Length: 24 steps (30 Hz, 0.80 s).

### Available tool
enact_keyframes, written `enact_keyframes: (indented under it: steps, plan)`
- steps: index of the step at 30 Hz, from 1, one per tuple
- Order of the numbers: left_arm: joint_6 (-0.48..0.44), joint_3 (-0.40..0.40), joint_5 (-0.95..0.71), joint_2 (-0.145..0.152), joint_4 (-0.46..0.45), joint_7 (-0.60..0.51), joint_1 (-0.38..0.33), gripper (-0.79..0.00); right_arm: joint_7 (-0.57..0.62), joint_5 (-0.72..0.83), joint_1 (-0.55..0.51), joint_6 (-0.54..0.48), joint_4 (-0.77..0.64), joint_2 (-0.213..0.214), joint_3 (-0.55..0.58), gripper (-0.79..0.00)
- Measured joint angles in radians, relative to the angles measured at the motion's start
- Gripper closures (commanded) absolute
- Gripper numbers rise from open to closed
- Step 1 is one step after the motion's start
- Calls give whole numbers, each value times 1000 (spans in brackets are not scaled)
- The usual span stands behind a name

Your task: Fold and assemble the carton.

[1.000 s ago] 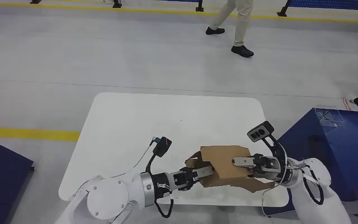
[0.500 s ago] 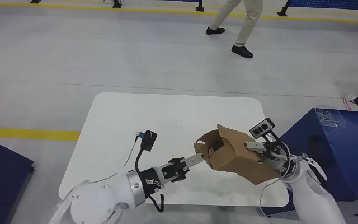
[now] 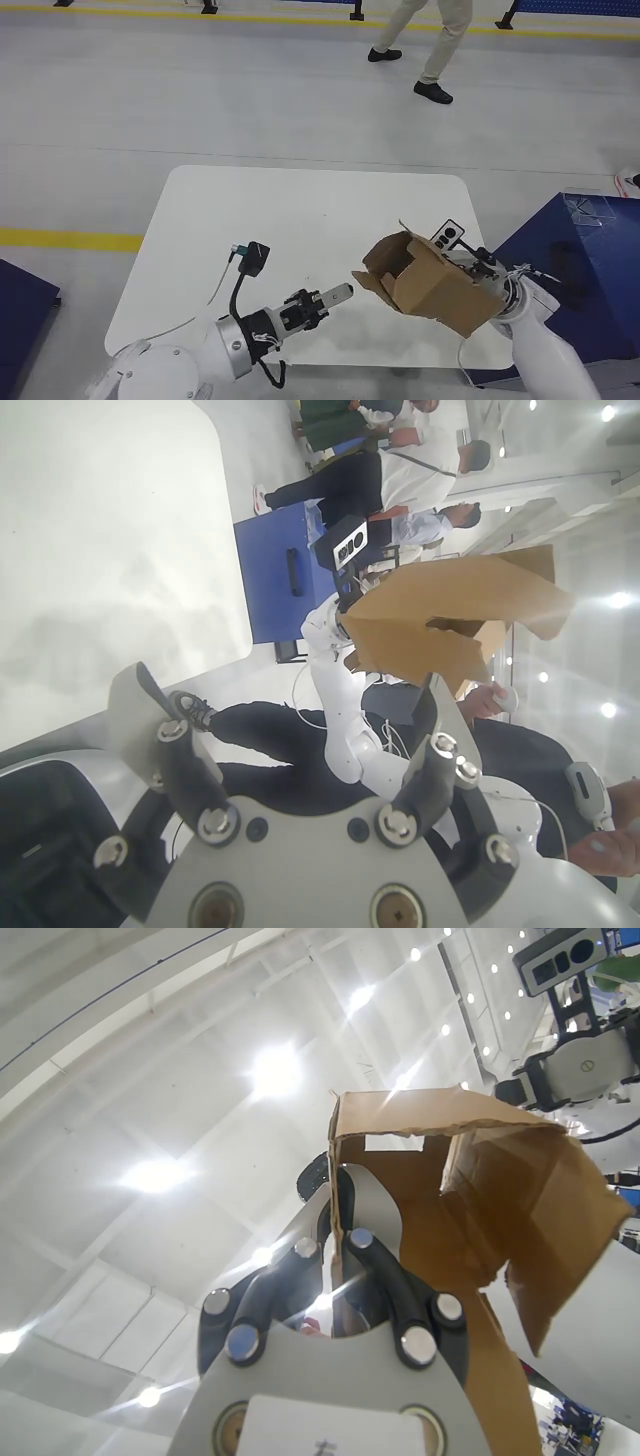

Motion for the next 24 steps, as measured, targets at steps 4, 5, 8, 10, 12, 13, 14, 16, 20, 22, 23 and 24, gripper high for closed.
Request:
enact_keyframes:
  steps: [4,5,8,10,12,13,14,16,20,22,23,24]
  plan:
    - [3,32,0,-8,10,19,-41,-785,11,-32,-7,-12,-5,-1,-12,0]
    - [0,32,-4,-9,6,30,-43,-785,12,-36,-8,-15,-5,-2,-12,0]
    - [-7,22,-15,-11,-8,51,-36,-785,14,-42,-9,-18,-5,-2,-12,0]
    - [-1,18,-10,-9,-12,45,-32,-785,19,-45,-10,-17,-5,-2,-10,0]
    - [8,16,-9,-9,-9,32,-35,-785,25,-49,-12,-13,-7,-2,-10,0]
    - [12,16,-8,-8,-6,24,-40,-785,28,-52,-13,-11,-8,-2,-9,0]
    - [16,18,-6,-8,-4,17,-45,-785,29,-54,-14,-10,-9,-2,-9,0]
    - [26,29,1,-9,3,4,-57,-785,32,-58,-16,-8,-11,-2,-11,0]
    - [40,58,11,-13,19,-4,-81,-785,35,-73,-18,0,-20,-2,-16,0]
    - [53,72,16,-15,26,-4,-95,-785,38,-89,-18,4,-24,-1,-18,0]
    - [60,77,17,-16,28,-2,-100,-785,39,-97,-18,4,-25,-1,-16,0]
    - [68,81,16,-17,31,0,-105,-785,40,-105,-17,2,-26,0,-14,0]
